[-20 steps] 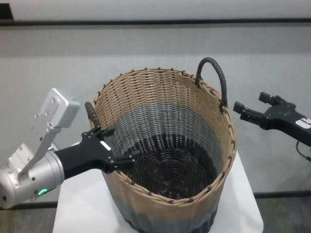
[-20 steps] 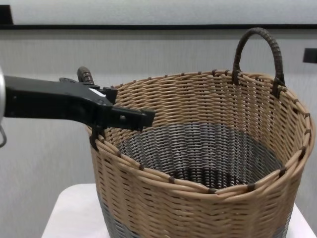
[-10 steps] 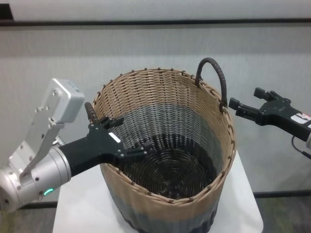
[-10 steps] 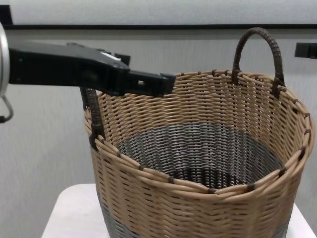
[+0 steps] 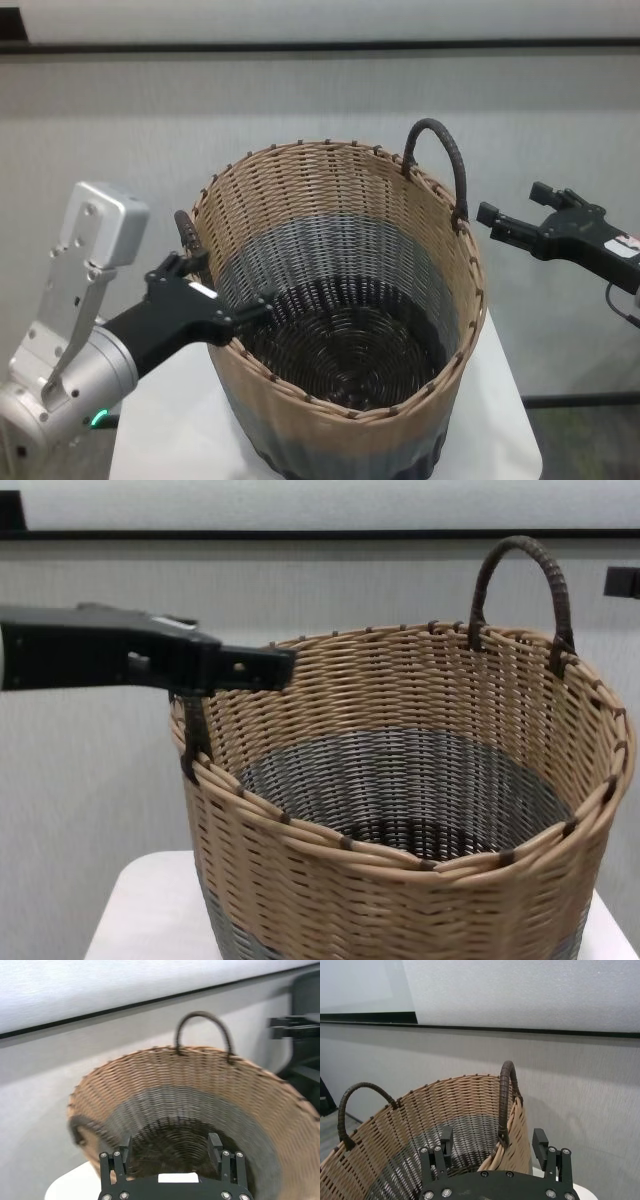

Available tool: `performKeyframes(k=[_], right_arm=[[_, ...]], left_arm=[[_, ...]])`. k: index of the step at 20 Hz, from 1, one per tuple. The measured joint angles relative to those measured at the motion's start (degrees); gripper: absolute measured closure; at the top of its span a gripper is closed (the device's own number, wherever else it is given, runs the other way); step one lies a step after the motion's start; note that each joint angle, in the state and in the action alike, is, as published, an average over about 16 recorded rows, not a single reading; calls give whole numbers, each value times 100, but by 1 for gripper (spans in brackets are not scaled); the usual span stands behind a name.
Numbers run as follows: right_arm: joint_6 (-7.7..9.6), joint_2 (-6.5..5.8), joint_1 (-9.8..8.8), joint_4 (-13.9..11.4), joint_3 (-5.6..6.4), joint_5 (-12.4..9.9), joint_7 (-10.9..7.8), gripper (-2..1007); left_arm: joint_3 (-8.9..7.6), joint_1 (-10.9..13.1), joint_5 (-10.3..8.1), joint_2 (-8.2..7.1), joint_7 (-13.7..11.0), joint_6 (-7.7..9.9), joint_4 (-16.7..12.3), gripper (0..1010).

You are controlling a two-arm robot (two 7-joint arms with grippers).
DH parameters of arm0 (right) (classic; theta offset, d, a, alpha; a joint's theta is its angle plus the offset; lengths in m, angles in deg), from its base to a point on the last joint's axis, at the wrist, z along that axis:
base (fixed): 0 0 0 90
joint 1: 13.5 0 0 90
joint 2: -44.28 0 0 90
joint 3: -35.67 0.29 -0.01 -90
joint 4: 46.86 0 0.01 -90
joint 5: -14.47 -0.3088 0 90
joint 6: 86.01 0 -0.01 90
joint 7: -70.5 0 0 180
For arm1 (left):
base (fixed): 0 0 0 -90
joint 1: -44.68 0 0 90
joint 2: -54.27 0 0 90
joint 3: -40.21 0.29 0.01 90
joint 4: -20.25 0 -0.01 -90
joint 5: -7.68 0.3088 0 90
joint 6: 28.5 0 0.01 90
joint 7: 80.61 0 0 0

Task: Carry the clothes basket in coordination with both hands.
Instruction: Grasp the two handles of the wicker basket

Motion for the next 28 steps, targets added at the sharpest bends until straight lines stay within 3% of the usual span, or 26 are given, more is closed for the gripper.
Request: performKeyframes(k=[5, 11, 20, 28], right_arm=[[-9, -2, -34, -42, 34, -1, 19, 0], [-24, 7, -46, -53, 49, 8, 15, 0], [-35, 45, -23, -2, 5, 52, -9, 0], [5, 114, 91, 83, -109, 149, -19, 0]], left_arm=[[-54, 91, 189, 241, 299, 20, 110, 7], [-76, 22, 426, 421, 470, 27, 360, 7], [-218, -158, 618, 549, 491, 2, 766, 7], [-351, -305, 633, 691, 339, -74, 1021, 7]])
